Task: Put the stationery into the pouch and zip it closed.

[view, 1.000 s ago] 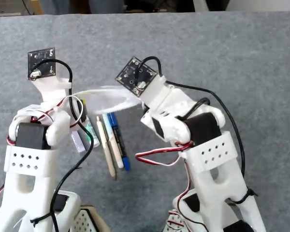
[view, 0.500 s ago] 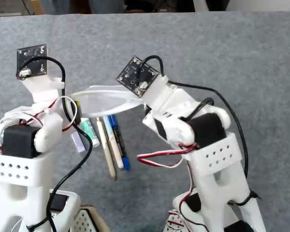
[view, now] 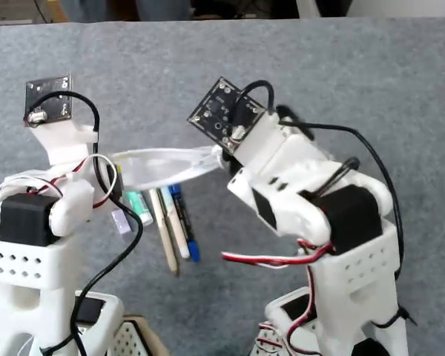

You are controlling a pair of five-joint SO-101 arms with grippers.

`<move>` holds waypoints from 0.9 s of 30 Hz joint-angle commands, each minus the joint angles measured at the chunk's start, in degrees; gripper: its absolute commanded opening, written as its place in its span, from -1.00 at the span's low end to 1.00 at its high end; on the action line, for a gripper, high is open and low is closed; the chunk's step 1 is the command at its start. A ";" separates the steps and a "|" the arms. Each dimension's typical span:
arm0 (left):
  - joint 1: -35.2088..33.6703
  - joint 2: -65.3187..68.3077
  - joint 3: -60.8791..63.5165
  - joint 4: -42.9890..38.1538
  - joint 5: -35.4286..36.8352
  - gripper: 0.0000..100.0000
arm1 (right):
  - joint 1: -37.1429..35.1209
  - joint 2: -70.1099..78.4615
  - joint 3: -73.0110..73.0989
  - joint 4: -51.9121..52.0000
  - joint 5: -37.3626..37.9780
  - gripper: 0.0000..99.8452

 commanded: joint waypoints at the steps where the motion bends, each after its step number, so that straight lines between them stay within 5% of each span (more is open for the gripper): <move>1: -4.09 -0.97 -3.12 0.79 0.26 -0.94 | 0.44 -2.68 -4.70 1.32 -2.20 0.24; 12: -10.51 -0.97 -5.67 4.66 -0.18 -0.94 | 1.05 -10.59 -2.07 5.80 -9.93 0.25; 16: -10.51 -0.97 -14.29 8.18 -0.18 -0.94 | 6.95 -12.26 1.01 6.95 -13.19 0.23; 21: -11.30 -1.05 -18.07 8.53 0.26 -0.95 | 11.16 -13.76 10.15 6.86 -13.19 0.11; 27: -20.09 -1.05 -12.18 8.44 1.32 -0.95 | 10.99 -13.41 21.76 3.25 -9.49 -0.11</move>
